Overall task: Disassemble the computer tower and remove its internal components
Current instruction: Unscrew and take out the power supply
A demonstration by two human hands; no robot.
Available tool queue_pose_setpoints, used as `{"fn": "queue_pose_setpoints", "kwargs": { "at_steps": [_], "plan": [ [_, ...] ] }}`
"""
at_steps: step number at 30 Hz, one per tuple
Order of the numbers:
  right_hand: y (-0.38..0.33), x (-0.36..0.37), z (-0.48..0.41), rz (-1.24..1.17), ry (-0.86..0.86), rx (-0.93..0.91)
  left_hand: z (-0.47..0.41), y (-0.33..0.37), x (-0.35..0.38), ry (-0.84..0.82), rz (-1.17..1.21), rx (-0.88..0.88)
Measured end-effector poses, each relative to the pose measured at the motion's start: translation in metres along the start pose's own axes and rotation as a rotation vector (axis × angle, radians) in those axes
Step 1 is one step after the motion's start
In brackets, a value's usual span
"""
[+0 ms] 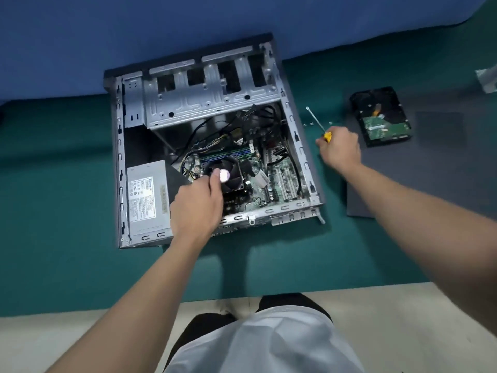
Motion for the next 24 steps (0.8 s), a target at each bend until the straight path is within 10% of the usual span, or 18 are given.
{"fn": "queue_pose_setpoints", "kwargs": {
  "at_steps": [14, 24],
  "plan": [
    [-0.032, 0.039, -0.052, 0.261, 0.034, -0.007, -0.001, 0.003, 0.003, -0.050, -0.092, -0.050],
    [-0.039, -0.007, -0.027, -0.149, 0.115, 0.117, 0.000, 0.003, 0.000, 0.001, -0.037, -0.017]
  ]
}}
Point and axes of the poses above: each hand's wrist, its own z-axis away from the middle knuckle, its own x-axis out of the palm, y = z × x, the point moved 1 cm from there along -z, towards the middle knuckle, and after that the axes turned 15 degrees about x, right-handed, at the moved point
